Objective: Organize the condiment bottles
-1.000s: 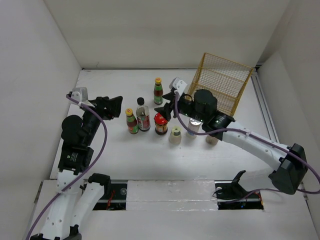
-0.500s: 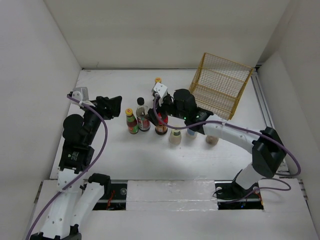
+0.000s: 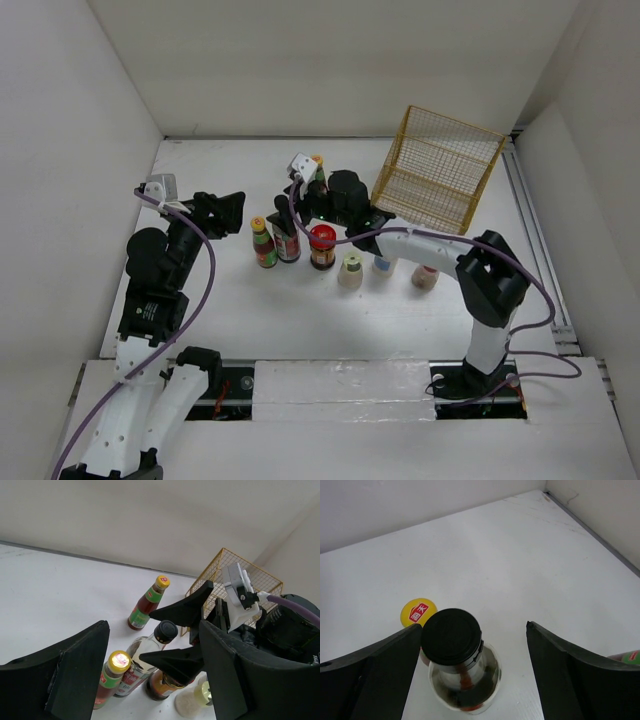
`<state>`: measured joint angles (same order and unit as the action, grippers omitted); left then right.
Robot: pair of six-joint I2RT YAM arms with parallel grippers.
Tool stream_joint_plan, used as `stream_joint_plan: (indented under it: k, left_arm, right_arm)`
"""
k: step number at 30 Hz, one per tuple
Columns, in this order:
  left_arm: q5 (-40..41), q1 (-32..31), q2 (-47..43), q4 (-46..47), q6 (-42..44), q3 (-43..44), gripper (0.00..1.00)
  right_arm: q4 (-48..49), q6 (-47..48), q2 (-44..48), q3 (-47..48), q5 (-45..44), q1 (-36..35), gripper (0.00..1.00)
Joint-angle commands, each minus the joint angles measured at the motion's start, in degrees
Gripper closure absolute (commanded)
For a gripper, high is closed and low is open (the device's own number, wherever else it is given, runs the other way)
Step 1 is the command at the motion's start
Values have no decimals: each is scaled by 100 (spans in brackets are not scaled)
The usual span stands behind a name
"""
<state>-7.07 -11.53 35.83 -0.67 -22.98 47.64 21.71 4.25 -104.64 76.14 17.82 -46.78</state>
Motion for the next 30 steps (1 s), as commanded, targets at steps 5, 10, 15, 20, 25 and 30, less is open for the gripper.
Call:
stream_joint_plan:
  k: [5,10,15,20,25,30]
  left_arm:
    - [-127,-7,-15,260,31,0,32]
    - [-128,-7,46,260,31,0,32]
    - [-128,-7,46,260,31,0,32]
    - [-128,-7,46,260,31,0,32]
    - [-128,-7,46,260,31,0,32]
    - [-128,-7,46,260,31,0,32]
  right_arm:
    - [869,-284,-320,472,107,38,23]
    - [1309,-548,-373,340,46,38,69]
    - [1546,-548,250,77,-173,38,91]
    - [1546,-548,1216,216,-244,161,94]
    - [1291,-548,1665,665,-297,362,96]
    - [731,-443,1930,1086,-700,950,98]
